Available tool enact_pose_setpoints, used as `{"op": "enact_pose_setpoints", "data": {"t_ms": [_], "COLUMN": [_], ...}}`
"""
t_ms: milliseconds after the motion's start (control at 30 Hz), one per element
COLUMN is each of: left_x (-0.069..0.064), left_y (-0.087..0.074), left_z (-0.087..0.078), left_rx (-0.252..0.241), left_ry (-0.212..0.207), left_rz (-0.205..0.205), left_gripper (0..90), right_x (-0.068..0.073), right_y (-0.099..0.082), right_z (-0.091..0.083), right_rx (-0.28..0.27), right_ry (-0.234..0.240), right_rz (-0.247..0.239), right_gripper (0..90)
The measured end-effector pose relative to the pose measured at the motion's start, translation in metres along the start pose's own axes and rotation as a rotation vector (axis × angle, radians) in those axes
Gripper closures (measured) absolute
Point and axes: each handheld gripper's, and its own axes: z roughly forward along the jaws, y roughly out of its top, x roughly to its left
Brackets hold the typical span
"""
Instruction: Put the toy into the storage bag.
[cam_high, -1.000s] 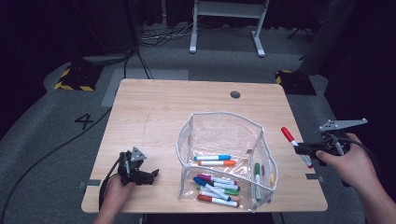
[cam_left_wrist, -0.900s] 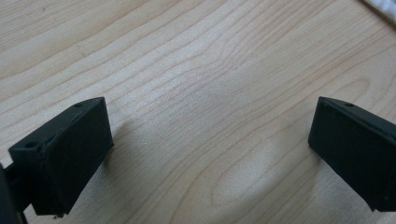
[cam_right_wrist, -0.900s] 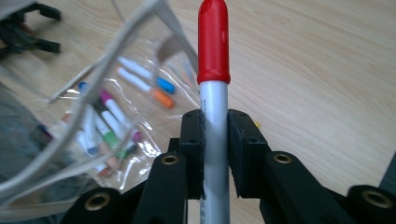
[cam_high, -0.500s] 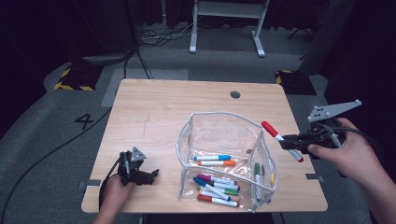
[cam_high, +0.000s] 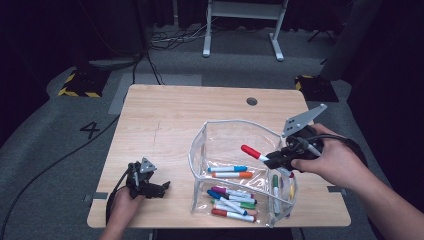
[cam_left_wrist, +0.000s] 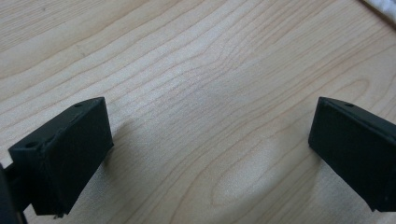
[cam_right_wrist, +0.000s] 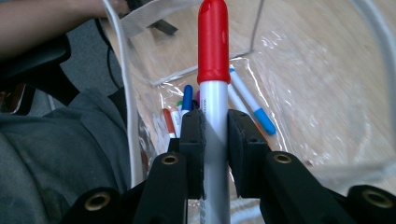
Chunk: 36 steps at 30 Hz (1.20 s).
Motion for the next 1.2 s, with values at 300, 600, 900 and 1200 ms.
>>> {"op": "enact_pose_setpoints", "data": {"t_ms": [300,600,900,1200], "left_x": [0.000,0.000,0.000,0.000], "left_y": [0.000,0.000,0.000,0.000], "left_z": [0.000,0.000,0.000,0.000], "left_rx": [0.000,0.000,0.000,0.000], "left_ry": [0.000,0.000,0.000,0.000], "left_rz": [0.000,0.000,0.000,0.000], "left_gripper": [0.0,0.0,0.0,0.0], "right_x": [0.007,0.010,0.009,0.001], "right_y": [0.024,0.026,0.020,0.010], "right_z": [0.039,0.078,0.117,0.149], "right_rx": [0.069,0.148,0.215,0.281], "right_ry": [0.111,0.164,0.216,0.246], "right_rz": [-0.077,-0.089,-0.075,-0.041], "right_gripper": [77.1,77.1,77.1,77.1]}}
